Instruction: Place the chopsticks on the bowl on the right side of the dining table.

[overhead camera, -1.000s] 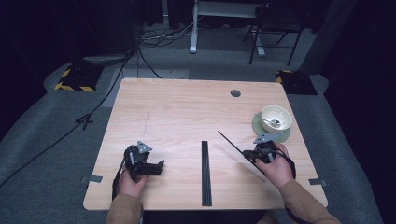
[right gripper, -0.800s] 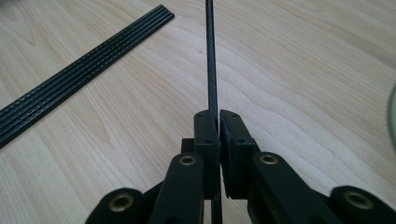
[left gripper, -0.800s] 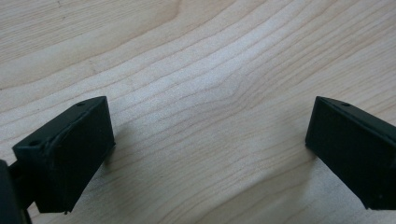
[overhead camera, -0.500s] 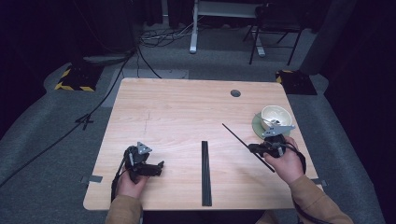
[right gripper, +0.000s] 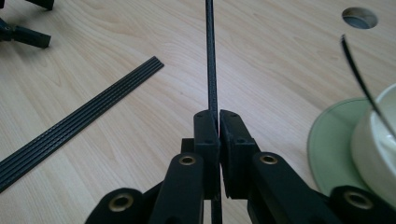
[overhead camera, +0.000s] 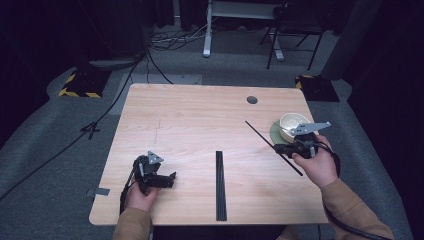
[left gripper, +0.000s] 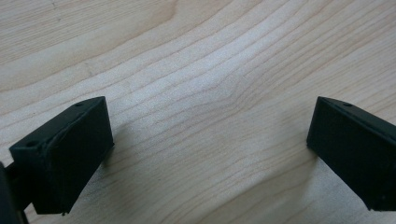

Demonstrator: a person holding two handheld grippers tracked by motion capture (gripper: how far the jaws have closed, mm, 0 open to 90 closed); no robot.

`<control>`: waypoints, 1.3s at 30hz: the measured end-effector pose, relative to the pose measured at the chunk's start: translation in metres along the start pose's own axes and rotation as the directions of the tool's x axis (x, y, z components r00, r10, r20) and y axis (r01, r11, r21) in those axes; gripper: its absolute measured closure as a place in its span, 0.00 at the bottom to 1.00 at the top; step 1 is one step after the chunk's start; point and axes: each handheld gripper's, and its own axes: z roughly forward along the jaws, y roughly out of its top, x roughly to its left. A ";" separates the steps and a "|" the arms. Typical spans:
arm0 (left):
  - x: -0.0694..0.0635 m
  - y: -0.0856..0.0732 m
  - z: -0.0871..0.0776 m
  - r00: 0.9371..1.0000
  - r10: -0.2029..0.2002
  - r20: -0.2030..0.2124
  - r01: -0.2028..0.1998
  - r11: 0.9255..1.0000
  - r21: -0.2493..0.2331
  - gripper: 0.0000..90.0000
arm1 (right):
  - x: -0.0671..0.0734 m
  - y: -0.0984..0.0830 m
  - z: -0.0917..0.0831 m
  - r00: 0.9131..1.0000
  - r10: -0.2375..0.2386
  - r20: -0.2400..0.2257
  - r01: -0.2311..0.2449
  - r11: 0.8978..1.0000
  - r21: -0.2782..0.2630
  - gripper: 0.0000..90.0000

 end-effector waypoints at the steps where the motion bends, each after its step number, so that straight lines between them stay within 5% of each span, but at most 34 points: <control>1: 0.000 0.000 0.000 1.000 0.000 0.000 0.000 1.000 0.000 0.01 | -0.002 0.001 -0.002 1.000 0.002 0.004 -0.002 1.000 0.001 0.96; 17: 0.000 0.000 0.000 1.000 0.000 0.000 0.000 1.000 0.000 0.01 | -0.041 0.019 -0.027 0.996 0.042 0.078 -0.040 0.999 -0.025 0.96; 39: 0.000 0.000 0.000 1.000 0.000 0.000 0.000 1.000 0.000 0.01 | -0.112 0.022 -0.005 0.977 0.070 0.202 -0.084 0.994 0.065 0.96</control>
